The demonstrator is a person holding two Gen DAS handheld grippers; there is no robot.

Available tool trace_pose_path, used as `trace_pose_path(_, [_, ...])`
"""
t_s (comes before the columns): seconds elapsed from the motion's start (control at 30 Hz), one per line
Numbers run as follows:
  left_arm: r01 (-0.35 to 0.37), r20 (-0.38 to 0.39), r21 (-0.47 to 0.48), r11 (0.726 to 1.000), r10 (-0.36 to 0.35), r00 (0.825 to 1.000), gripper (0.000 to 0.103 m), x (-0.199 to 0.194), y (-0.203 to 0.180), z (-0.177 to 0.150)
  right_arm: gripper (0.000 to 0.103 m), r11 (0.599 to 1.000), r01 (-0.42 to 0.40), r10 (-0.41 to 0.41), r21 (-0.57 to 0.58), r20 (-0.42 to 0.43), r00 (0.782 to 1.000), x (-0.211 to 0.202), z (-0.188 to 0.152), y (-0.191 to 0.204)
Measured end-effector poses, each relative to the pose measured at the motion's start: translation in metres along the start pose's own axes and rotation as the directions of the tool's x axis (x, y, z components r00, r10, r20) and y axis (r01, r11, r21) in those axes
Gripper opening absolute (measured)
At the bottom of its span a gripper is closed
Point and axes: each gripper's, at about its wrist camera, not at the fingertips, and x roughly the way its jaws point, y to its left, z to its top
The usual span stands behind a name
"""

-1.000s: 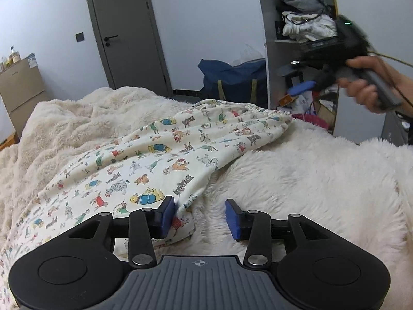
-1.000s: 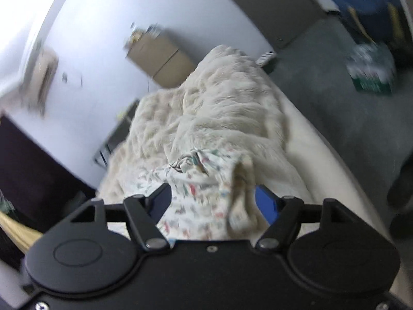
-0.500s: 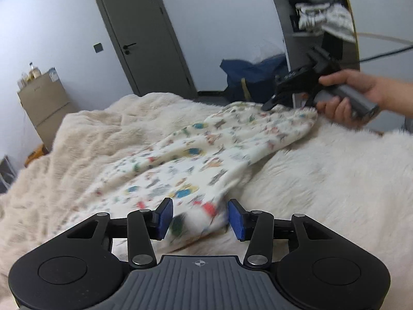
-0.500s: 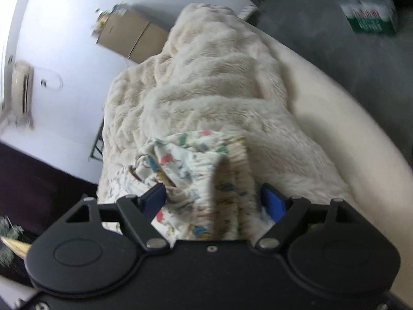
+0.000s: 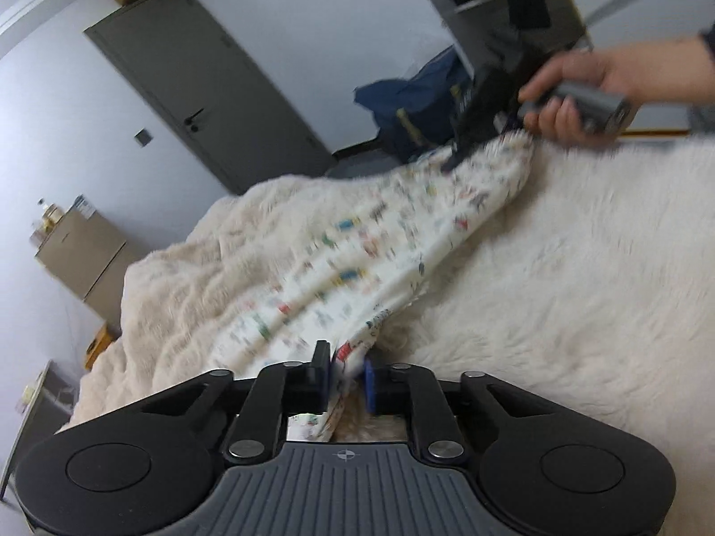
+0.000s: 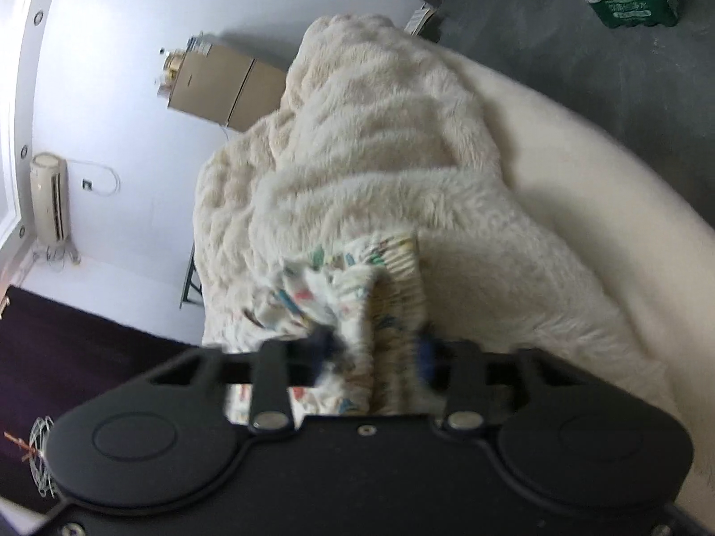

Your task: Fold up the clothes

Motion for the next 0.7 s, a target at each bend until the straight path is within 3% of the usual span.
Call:
trace_pose_path(0.27, [0.053, -0.031, -0.010, 0.999, -0.054, 0.998, 0.000, -0.013, 0.006, -0.009, 0.021, 0.996, 0.059, -0.056, -0.063, 0.057, 0.997, -0.011, 0.007, 0.017])
trace_pose_path(0.33, [0.065, -0.041, -0.012, 0.998, -0.065, 0.997, 0.001, -0.015, 0.005, -0.013, 0.030, 0.989, 0.099, -0.094, -0.109, 0.048, 0.994, -0.012, 0.004, 0.021])
trace_pose_path(0.37, [0.070, -0.047, -0.013, 0.997, -0.071, 0.996, 0.006, -0.016, 0.004, -0.015, 0.034, 0.982, 0.131, -0.125, -0.134, 0.052, 0.991, -0.015, 0.002, 0.024])
trace_pose_path(0.43, [0.082, -0.058, -0.016, 0.997, -0.083, 0.995, 0.046, -0.018, 0.003, -0.019, 0.042, 0.962, 0.198, -0.183, -0.189, 0.091, 0.979, -0.023, -0.003, 0.033])
trace_pose_path(0.53, [0.099, -0.074, -0.019, 0.995, -0.100, 0.992, 0.049, -0.021, 0.001, -0.025, 0.047, 0.895, 0.304, -0.253, -0.326, 0.190, 0.949, -0.044, -0.020, 0.065])
trace_pose_path(0.6, [0.102, -0.084, -0.023, 0.995, -0.104, 0.991, 0.049, -0.022, -0.002, -0.030, 0.053, 0.858, 0.320, -0.252, -0.401, 0.215, 0.944, -0.052, -0.033, 0.085])
trace_pose_path(0.63, [0.072, -0.085, -0.026, 0.997, -0.073, 0.994, 0.048, -0.018, -0.008, -0.033, 0.054, 0.839, 0.323, -0.248, -0.438, 0.221, 0.943, -0.055, -0.040, 0.095])
trace_pose_path(0.7, [0.061, -0.078, -0.046, 0.997, -0.064, 0.995, 0.048, -0.015, -0.017, -0.037, 0.057, 0.768, 0.302, -0.218, -0.565, 0.213, 0.952, -0.059, -0.067, 0.128])
